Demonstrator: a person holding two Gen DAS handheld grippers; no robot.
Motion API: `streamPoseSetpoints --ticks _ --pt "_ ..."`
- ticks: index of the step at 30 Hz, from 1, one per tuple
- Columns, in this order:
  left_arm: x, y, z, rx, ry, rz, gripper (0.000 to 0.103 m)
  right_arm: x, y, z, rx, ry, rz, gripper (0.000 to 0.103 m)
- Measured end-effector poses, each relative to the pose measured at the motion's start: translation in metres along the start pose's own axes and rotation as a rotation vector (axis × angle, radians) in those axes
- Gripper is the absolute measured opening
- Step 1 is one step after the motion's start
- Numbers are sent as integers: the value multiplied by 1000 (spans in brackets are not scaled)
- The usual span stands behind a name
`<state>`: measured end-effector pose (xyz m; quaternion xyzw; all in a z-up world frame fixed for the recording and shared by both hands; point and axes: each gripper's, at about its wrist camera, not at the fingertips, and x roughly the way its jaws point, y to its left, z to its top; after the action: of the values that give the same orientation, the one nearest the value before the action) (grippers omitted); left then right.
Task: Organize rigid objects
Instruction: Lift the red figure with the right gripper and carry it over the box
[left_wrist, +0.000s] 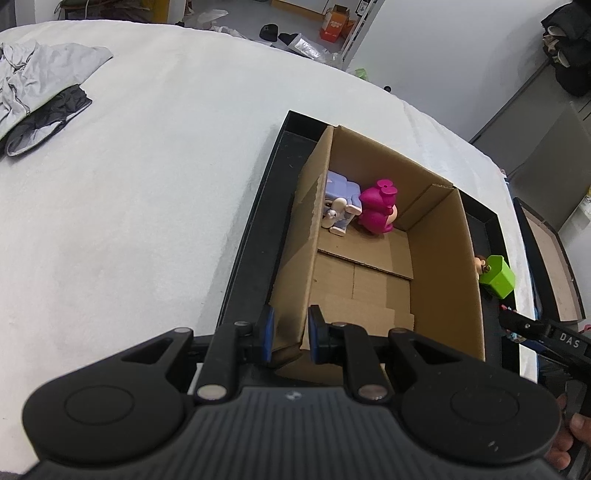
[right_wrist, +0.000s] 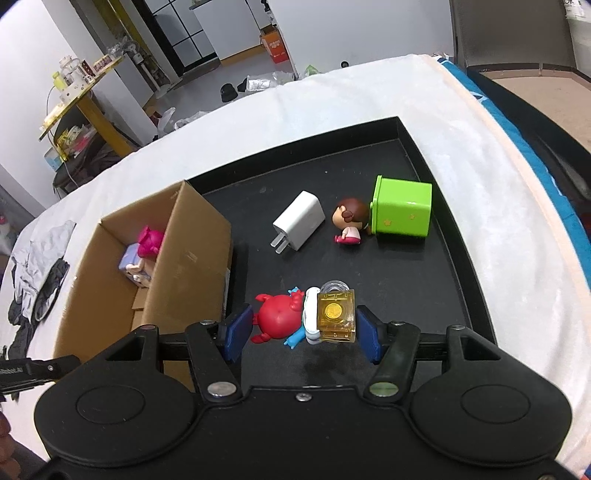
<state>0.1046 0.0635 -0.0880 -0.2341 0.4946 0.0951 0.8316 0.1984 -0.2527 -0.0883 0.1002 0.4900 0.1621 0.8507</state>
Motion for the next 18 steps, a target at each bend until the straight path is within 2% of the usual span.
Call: streamPoseSetpoints --ticks 18 --pt "-3 4 0 2 -7 -38 15 -27 35 22 -71 -32 26 59"
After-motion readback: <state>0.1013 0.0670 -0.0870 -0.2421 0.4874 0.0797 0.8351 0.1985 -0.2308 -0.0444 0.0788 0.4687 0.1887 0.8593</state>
